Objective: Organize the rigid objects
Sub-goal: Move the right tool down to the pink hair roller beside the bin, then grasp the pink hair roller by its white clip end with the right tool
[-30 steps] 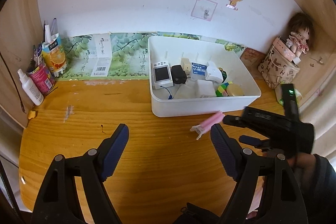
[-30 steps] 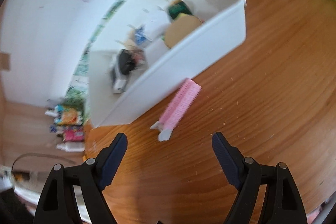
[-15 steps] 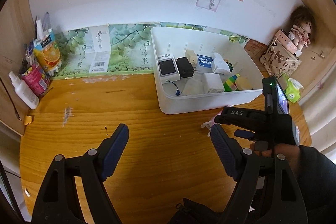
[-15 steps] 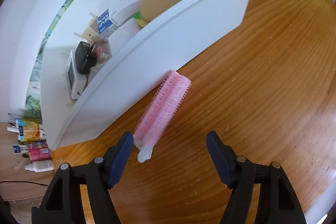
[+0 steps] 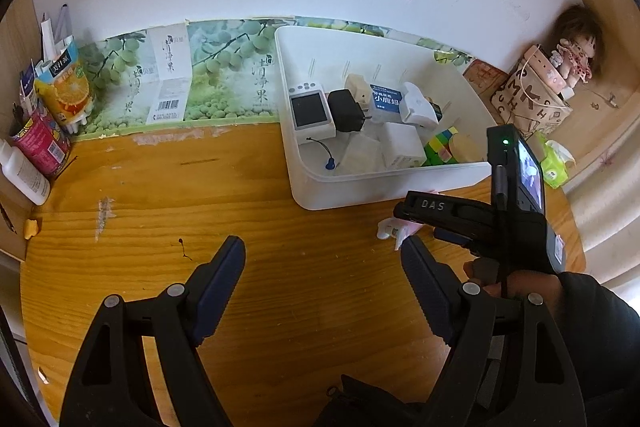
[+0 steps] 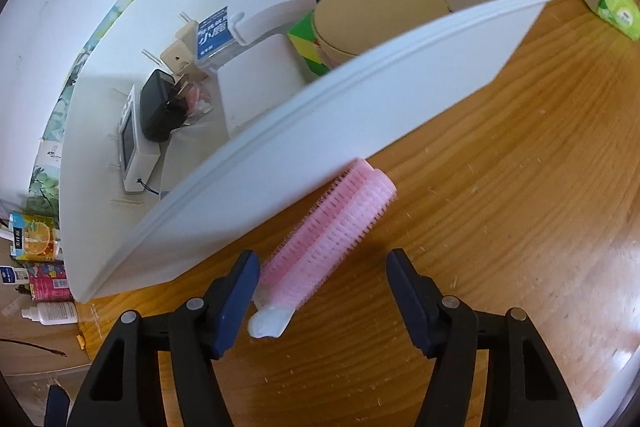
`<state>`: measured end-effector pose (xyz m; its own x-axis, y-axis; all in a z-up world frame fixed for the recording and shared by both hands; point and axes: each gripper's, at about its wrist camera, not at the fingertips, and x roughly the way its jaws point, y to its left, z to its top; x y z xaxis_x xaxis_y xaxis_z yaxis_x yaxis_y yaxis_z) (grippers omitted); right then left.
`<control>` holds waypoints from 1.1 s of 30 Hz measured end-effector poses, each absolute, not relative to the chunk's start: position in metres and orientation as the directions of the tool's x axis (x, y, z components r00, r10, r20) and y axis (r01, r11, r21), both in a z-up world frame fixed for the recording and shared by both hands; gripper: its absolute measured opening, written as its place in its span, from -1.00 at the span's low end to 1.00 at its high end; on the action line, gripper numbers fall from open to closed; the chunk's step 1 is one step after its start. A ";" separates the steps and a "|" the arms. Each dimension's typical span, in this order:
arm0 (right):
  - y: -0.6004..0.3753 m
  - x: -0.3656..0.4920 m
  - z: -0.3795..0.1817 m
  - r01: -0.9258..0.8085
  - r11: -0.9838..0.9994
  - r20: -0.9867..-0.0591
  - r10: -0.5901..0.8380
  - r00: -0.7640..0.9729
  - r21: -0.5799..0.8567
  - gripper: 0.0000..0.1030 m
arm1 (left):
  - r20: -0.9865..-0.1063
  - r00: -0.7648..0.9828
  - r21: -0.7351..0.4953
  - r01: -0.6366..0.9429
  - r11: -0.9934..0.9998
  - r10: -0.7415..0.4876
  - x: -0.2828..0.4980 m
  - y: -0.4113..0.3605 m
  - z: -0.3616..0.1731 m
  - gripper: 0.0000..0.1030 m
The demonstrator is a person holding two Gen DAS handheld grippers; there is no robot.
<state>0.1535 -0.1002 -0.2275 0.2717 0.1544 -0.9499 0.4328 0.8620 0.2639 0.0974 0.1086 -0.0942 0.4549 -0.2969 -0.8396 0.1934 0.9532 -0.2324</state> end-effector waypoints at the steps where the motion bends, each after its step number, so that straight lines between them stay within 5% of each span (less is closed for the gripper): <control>1: -0.098 0.156 -0.228 0.429 0.866 -0.952 0.149 0.268 0.256 0.29 | -0.840 0.454 -0.233 0.194 0.953 -0.297 0.097 0.109 -0.094 0.60; 9: -0.074 0.175 -0.226 0.390 0.900 -0.961 0.094 0.260 0.193 -0.06 | -0.839 0.460 -0.224 0.194 0.955 -0.290 0.094 0.109 -0.092 0.60; 21: -0.115 0.141 -0.234 0.451 0.838 -0.945 0.213 0.246 0.307 -0.51 | -0.827 0.481 -0.192 0.246 0.950 -0.292 0.080 0.097 -0.081 0.61; 33: -0.174 0.076 -0.224 0.591 0.730 -0.936 0.223 0.271 0.345 -0.53 | -0.815 0.449 -0.233 0.323 0.917 -0.365 0.064 0.074 -0.080 0.61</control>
